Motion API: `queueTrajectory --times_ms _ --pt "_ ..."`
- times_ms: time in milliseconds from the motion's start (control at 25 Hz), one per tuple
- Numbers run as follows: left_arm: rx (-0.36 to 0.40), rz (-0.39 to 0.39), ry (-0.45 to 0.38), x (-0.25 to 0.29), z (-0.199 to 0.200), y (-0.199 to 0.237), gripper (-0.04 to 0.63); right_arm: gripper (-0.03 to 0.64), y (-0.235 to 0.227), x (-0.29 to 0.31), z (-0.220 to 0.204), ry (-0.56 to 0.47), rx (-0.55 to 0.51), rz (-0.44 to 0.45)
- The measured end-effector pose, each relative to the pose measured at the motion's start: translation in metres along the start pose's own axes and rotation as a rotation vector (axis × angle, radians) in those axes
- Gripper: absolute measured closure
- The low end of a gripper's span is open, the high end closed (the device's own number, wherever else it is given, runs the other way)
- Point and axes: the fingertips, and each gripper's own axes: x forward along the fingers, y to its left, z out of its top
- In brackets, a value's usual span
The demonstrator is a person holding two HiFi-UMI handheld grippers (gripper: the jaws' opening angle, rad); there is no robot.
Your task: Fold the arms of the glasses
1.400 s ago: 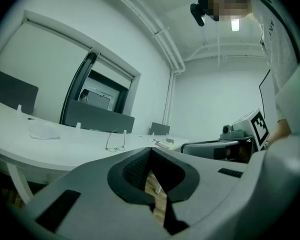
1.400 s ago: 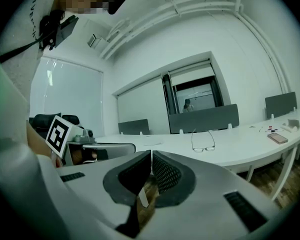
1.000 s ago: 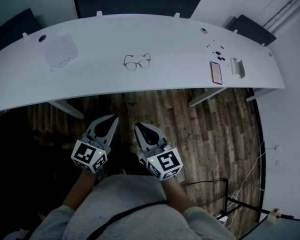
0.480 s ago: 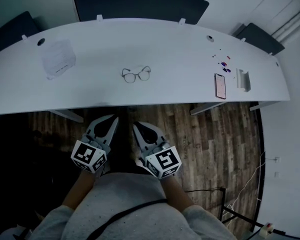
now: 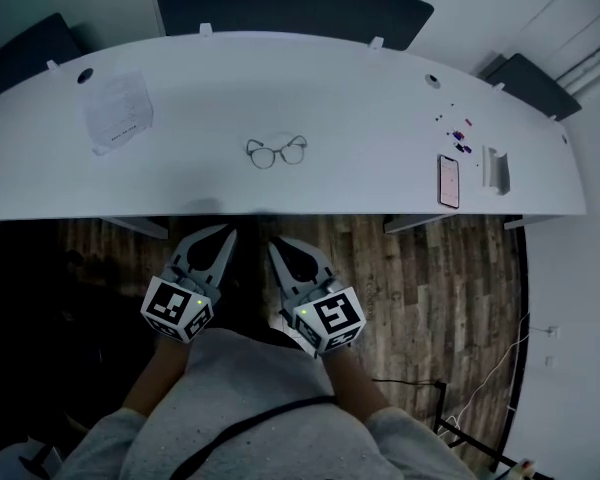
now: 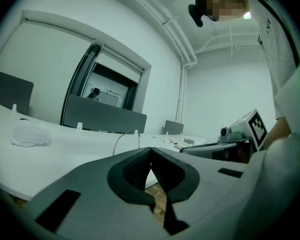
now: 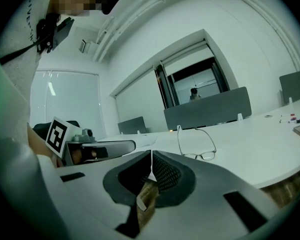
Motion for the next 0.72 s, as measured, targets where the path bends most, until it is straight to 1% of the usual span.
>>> queueTrajectory --times_ms 240,520,640,720 --pt "-0.004 0.0 0.009 0.014 -0.003 0.01 0.58 0.597 -0.016 0.01 -0.002 0.008 0.01 -0.006" --pt "0.007 0.005 0.004 0.048 0.001 0.031 0.58 0.597 -0.049 0.028 0.003 0.021 0.018 -0.034" --pt "0.003 0.017 0.015 0.063 0.004 0.043 0.58 0.597 -0.067 0.039 0.006 0.03 0.015 -0.057" --pt "0.001 0.035 0.029 0.071 0.002 0.055 0.58 0.597 -0.081 0.047 0.006 0.039 0.008 -0.088"
